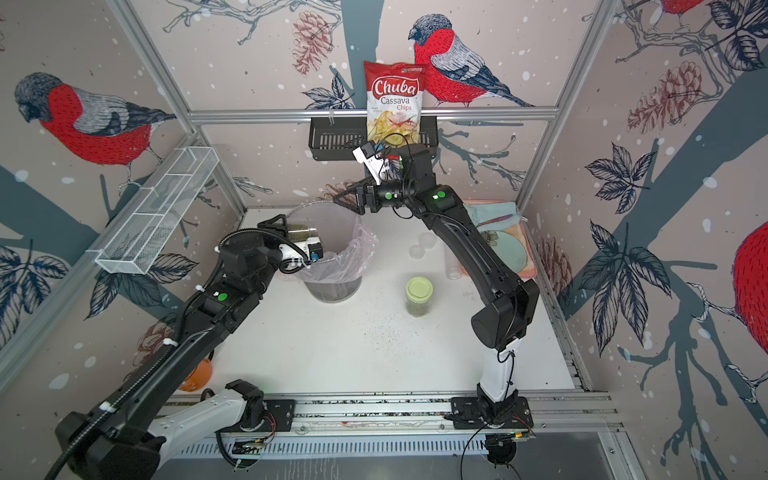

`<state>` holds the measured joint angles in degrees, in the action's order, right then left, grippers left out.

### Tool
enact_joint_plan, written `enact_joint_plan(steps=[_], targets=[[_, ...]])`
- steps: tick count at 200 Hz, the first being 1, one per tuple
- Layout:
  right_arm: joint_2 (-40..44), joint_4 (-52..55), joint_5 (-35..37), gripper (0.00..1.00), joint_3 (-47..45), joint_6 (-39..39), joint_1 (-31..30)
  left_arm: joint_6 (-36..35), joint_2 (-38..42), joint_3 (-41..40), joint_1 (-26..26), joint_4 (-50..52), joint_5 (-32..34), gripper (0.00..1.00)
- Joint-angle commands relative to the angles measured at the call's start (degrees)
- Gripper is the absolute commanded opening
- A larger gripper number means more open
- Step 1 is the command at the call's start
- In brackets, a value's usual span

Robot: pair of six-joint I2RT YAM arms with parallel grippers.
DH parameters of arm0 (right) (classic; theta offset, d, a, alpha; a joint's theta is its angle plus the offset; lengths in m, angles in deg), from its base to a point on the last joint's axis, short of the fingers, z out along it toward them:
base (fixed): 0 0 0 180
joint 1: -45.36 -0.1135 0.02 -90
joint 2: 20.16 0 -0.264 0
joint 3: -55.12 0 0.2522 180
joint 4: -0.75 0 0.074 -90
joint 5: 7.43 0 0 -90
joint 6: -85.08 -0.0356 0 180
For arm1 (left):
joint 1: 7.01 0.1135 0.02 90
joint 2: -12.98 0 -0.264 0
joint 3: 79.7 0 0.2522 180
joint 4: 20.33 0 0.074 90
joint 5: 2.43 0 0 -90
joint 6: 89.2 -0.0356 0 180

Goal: Empty moldy mung beans from jars
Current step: Pour the moldy mung beans from the jar into the trash bin.

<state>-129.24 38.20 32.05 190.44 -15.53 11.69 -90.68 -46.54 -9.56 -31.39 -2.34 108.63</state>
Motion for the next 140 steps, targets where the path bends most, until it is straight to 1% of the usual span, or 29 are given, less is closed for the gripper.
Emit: enact_joint_plan(steps=[1,26,37,75,102,140], targets=[[-2.3,0.3,-3.7,0.85,3.1,0.0,-0.1,-1.9,0.2,0.5,-0.6,-4.2,-1.9,0.07],[-6.5,4.0,-4.5,0.85,10.4,-0.5,-0.9,-3.4,0.4,0.5,-0.5,-4.0,-0.9,0.06],[-7.3,4.4,-4.1,0.85,11.8,-1.0,-1.1,-3.4,0.6,0.4,-0.5,-3.6,-1.1,0.06],[-7.2,4.3,-3.5,0.85,11.3,-1.0,-1.3,-6.5,1.7,-1.8,-0.6,-5.1,-0.6,0.06],[-7.4,4.6,-3.6,0.85,11.2,-0.2,-1.3,-7.3,2.3,-0.9,-0.6,-4.8,0.3,0.06],[-8.9,6.6,-4.2,0.85,13.2,1.5,-1.1,-7.9,1.2,-0.6,-0.2,-6.2,1.2,0.05]])
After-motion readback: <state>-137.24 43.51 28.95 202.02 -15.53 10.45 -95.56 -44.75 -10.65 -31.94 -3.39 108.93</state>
